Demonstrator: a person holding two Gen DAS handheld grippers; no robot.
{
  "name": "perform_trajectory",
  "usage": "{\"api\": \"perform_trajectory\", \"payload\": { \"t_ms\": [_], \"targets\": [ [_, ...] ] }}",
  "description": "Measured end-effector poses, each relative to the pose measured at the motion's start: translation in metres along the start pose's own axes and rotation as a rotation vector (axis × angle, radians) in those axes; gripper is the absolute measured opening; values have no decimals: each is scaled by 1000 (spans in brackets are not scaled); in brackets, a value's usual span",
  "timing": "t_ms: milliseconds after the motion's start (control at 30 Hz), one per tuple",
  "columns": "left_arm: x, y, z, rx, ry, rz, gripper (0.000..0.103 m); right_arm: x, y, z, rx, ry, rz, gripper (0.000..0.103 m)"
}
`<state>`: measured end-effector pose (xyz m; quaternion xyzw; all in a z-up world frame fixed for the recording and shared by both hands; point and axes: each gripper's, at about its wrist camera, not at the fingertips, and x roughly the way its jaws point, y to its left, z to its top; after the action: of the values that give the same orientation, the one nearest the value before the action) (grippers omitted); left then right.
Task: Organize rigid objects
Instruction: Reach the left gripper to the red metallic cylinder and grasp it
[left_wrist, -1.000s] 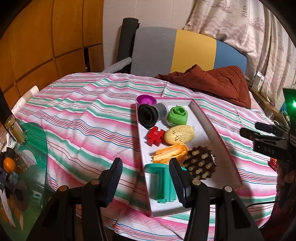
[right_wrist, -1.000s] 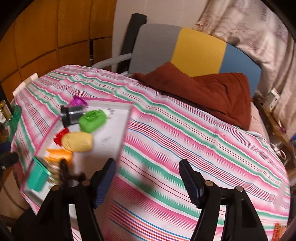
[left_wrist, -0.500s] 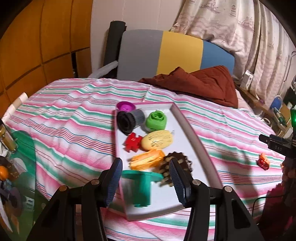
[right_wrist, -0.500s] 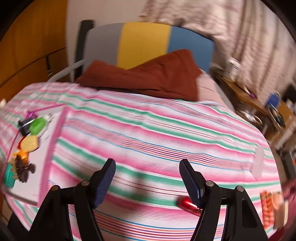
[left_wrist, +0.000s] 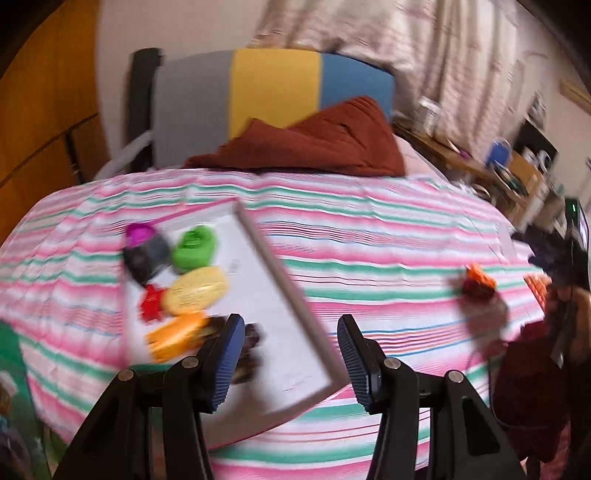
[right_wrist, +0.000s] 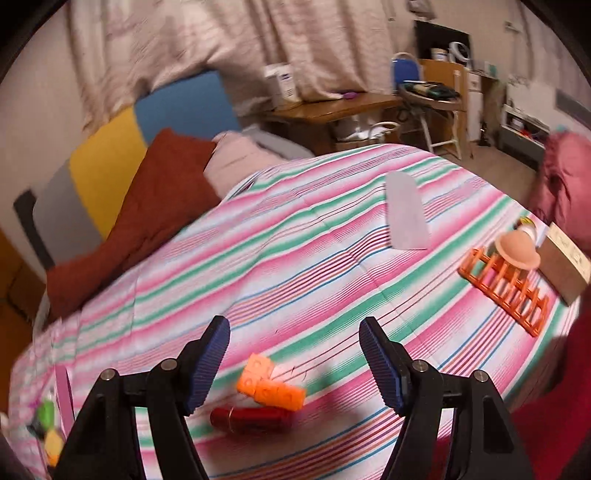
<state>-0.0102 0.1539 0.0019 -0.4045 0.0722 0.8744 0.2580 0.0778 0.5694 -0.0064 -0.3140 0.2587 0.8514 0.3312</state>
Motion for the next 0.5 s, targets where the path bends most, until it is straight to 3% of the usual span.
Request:
{"api": "perform_trajectory", "payload": {
  "t_ms": [300, 433, 500],
  "targets": [
    [69, -105, 30, 161, 132, -242, 54, -14, 6, -3, 12, -53, 121, 85],
    [91, -153, 40, 232, 165, -340, 72, -13, -6, -1, 75, -44, 125, 85],
    [105, -176, 44, 249, 195, -379, 74, -14, -13, 0, 120, -47, 137, 85]
  ]
}}
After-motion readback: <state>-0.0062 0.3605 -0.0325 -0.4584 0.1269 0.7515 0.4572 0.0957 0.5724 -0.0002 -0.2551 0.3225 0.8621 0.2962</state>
